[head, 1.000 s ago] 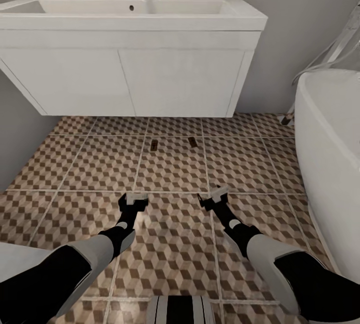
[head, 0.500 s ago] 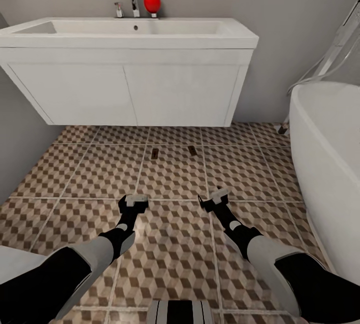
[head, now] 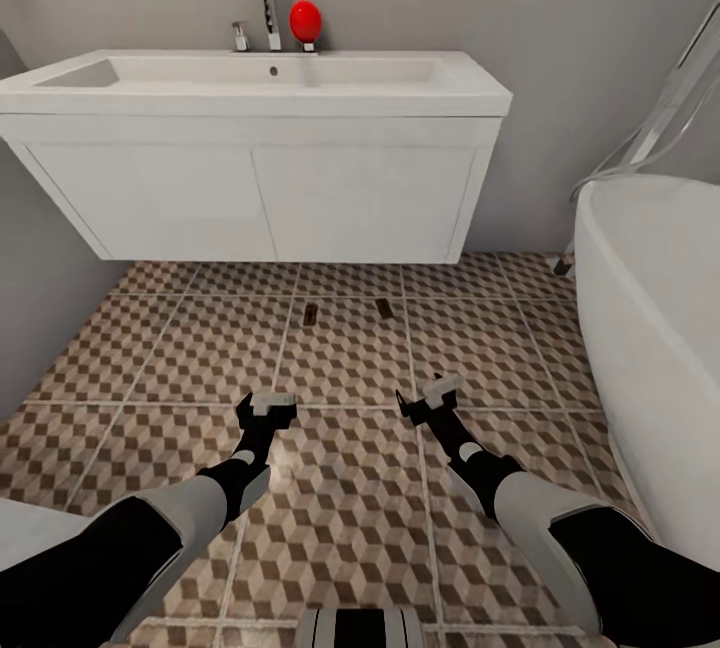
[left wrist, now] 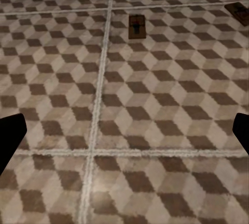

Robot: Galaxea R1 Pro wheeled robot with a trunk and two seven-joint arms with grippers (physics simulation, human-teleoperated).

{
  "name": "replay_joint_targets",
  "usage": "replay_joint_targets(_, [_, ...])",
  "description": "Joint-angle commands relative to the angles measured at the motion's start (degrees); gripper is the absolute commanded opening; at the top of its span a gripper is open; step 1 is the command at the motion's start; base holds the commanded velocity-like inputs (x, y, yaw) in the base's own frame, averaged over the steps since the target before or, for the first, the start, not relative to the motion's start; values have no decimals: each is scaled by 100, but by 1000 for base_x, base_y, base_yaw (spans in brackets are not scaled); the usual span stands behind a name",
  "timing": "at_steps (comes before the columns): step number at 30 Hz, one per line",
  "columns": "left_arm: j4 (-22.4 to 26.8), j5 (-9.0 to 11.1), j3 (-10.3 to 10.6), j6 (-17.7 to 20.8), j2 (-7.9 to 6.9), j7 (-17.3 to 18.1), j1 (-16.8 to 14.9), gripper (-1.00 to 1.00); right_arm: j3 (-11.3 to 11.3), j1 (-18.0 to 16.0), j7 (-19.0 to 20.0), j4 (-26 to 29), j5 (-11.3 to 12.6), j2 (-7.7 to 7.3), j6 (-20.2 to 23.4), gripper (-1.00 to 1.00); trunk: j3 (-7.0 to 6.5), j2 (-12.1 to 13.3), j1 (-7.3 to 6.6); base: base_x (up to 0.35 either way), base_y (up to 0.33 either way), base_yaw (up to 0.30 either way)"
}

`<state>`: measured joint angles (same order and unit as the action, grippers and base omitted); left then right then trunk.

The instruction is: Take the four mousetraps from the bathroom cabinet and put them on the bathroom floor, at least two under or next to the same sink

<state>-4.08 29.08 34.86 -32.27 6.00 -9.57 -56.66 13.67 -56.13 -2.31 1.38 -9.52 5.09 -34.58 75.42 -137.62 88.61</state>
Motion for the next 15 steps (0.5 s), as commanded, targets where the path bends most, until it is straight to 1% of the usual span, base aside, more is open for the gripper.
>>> replay_joint_targets(1, [-22,10,47,-25,6,-27,-4,100,-13,-4,-24,-8,-53,0,-14,100,-14,40,-23,0,0,0])
replay_joint_targets(10, [-22,10,47,-25,6,-27,5,100,-13,0,-24,-14,-51,0,-14,100,-176,401,-221,0,0,0])
replay_joint_targets(15, [-22,10,47,-25,6,-27,7,100,-16,56,-20,-14,-50,0,-14,100,-266,601,-331,0,0,0])
